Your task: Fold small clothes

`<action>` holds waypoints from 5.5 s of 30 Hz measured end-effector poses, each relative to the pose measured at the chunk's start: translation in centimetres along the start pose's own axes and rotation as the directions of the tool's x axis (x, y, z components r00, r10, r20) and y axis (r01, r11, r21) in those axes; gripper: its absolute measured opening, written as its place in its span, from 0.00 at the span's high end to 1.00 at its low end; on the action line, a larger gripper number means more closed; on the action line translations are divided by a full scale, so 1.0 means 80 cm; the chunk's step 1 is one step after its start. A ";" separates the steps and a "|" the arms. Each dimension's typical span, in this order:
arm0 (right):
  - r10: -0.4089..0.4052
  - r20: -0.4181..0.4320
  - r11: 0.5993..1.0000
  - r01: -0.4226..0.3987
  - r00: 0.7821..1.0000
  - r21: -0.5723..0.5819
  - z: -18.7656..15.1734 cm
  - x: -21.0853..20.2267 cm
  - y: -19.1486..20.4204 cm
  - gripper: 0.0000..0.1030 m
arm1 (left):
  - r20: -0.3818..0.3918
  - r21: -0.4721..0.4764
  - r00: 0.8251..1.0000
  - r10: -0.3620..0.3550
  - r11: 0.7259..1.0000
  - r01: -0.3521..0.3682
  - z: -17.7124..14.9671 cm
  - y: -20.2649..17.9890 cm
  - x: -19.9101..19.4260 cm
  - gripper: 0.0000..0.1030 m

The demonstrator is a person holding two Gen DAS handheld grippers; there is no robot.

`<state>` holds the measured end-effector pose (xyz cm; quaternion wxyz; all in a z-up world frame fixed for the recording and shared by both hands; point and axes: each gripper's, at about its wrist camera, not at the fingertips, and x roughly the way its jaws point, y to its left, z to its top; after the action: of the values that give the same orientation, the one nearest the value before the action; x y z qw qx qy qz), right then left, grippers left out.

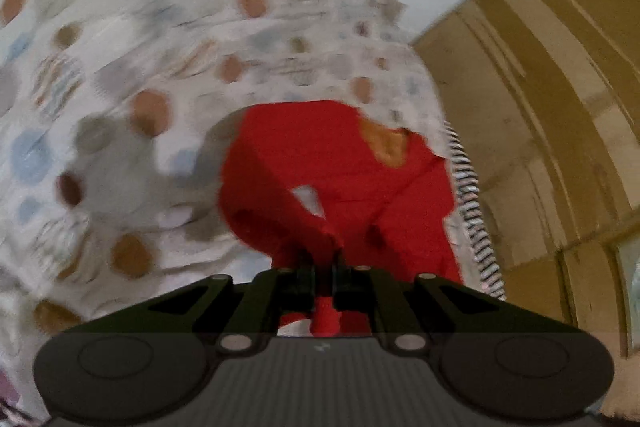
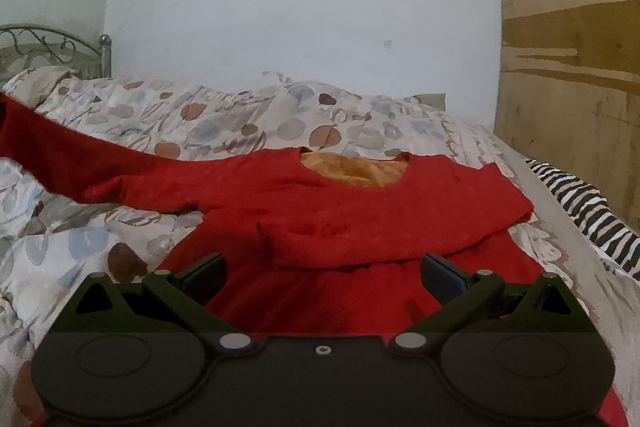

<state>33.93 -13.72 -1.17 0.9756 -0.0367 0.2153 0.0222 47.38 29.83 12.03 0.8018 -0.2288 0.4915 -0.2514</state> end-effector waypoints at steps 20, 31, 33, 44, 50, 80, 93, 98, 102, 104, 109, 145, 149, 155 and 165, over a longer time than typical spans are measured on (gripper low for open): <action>-0.243 0.025 0.958 0.236 0.970 0.163 -0.024 -0.068 -0.163 0.00 | -0.369 0.248 0.924 -0.101 0.947 0.203 -0.030 -0.257 0.311 0.94; -0.265 -0.044 0.932 0.268 0.963 0.244 -0.055 -0.067 -0.196 0.00 | -0.276 0.331 0.961 -0.013 0.938 0.107 -0.028 -0.253 0.358 0.42; -0.239 -0.048 0.937 0.244 0.970 0.249 -0.056 -0.063 -0.193 0.00 | -0.251 0.338 0.968 -0.006 0.936 0.094 -0.028 -0.251 0.351 0.31; 0.103 -0.101 0.961 -0.072 0.990 0.268 -0.027 0.003 -0.176 0.00 | 0.173 0.347 0.946 0.273 0.882 -0.318 -0.056 -0.155 0.273 0.04; 0.179 -0.121 0.949 -0.138 0.976 0.284 -0.018 0.041 -0.172 0.01 | 0.275 0.243 0.858 0.434 0.832 -0.499 -0.068 -0.090 0.272 0.00; 0.254 -0.031 0.954 -0.245 0.967 0.175 0.073 0.030 -0.194 0.98 | 0.478 0.310 0.826 0.299 0.823 -0.477 -0.109 -0.038 0.256 0.04; 0.204 -0.174 0.910 -0.121 0.963 0.396 -0.003 0.061 -0.228 0.40 | 0.416 0.174 0.864 0.284 0.908 -0.381 -0.013 -0.015 0.309 0.04; 0.141 -0.177 0.939 -0.075 0.974 0.336 -0.005 0.065 -0.215 0.38 | 0.342 0.158 0.909 0.238 0.939 -0.305 0.015 -0.007 0.338 0.74; 0.112 -0.173 0.960 -0.062 0.979 0.272 -0.009 0.064 -0.206 0.32 | 0.474 0.185 0.853 0.219 0.922 -0.340 -0.001 -0.031 0.320 0.89; 0.106 -0.168 0.965 -0.061 0.980 0.256 -0.011 0.063 -0.202 0.30 | 0.536 0.157 0.802 0.262 0.903 -0.400 -0.008 -0.039 0.311 0.90; 0.093 -0.183 0.970 -0.047 0.979 0.240 -0.018 0.068 -0.195 0.27 | 0.480 0.020 0.812 0.332 0.922 -0.388 -0.003 -0.005 0.330 0.90; 0.011 -0.219 0.973 0.040 0.976 0.226 -0.077 -0.082 -0.234 0.01 | 0.324 0.191 0.846 0.423 0.847 -0.496 -0.290 -0.103 0.233 0.00; -0.003 -0.237 0.961 0.068 0.972 0.269 -0.097 -0.105 -0.247 0.03 | 0.300 0.190 0.845 0.444 0.840 -0.508 -0.309 -0.111 0.231 0.00; 0.016 -0.240 0.942 0.066 0.971 0.328 -0.108 -0.123 -0.245 0.11 | 0.286 0.191 0.842 0.457 0.834 -0.517 -0.325 -0.116 0.223 0.00; 0.042 -0.261 0.975 0.017 0.964 0.222 -0.101 -0.123 -0.222 0.59 | 0.198 0.194 0.880 0.431 0.863 -0.467 -0.335 -0.109 0.217 0.04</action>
<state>22.71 -32.34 -3.23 0.9360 0.0714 0.3446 -0.0010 28.41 9.05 -5.35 0.8939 -0.0290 0.4370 -0.0962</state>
